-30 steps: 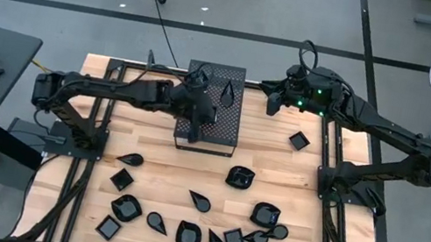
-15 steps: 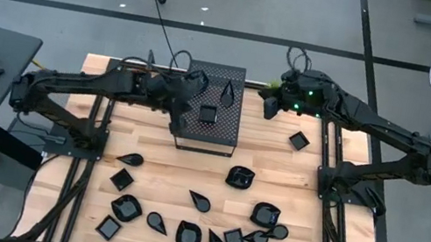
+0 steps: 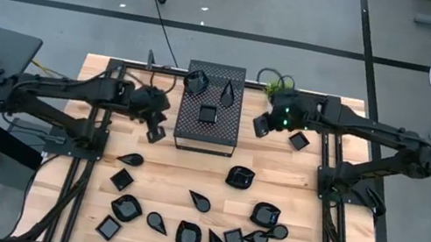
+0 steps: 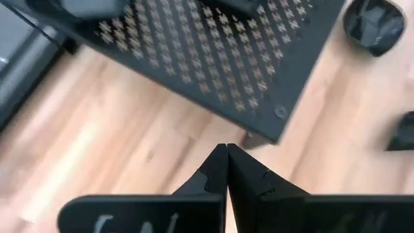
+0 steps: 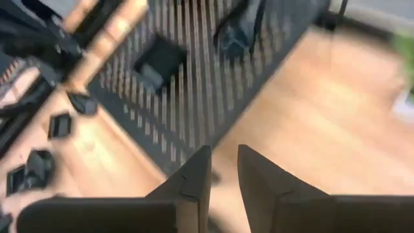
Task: Pick & Place Mini shaped plates
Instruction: Stack the drop shaped plate on top of the other drop shaped plates on the shelf
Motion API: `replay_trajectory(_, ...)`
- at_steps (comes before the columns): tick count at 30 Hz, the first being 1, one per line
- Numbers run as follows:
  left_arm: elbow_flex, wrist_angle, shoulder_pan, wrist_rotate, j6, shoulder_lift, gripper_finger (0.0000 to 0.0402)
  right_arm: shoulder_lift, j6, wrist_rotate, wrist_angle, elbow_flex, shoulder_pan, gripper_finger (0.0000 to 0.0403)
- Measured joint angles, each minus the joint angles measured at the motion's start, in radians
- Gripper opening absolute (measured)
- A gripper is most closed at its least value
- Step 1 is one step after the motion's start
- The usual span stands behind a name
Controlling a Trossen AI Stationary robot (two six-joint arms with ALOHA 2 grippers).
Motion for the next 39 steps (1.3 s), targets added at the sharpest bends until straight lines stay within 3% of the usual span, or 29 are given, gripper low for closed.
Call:
replay_trajectory(8, -0.096, 0.003, -0.156, 0.018, -0.186, -0.131, 0.0007, -0.005, 0.287, -0.041, -0.003, -0.107, 0.170, 0.0109)
replay_trajectory(17, -0.188, 0.015, -0.348, -0.067, -0.341, -0.195, 0.0005, -0.005, 0.600, -0.148, -0.007, -0.197, 0.392, 0.0172)
replay_trajectory(23, -0.218, 0.072, -0.448, -0.079, -0.397, -0.194, 0.0011, 0.021, 0.731, -0.147, 0.215, -0.274, 0.541, 0.0175)
replay_trajectory(31, -0.218, 0.079, -0.540, -0.139, -0.471, -0.194, 0.0015, 0.268, 0.627, -0.135, 0.674, -0.290, 0.613, 0.0149)
replay_trajectory(34, -0.218, 0.092, -0.547, -0.149, -0.467, -0.193, 0.0015, 0.373, 0.496, -0.076, 0.798, -0.235, 0.605, 0.0140)
replay_trajectory(39, -0.218, 0.095, -0.547, -0.126, -0.467, -0.193, 0.0016, 0.536, 0.166, -0.056, 0.833, -0.107, 0.583, 0.0142)
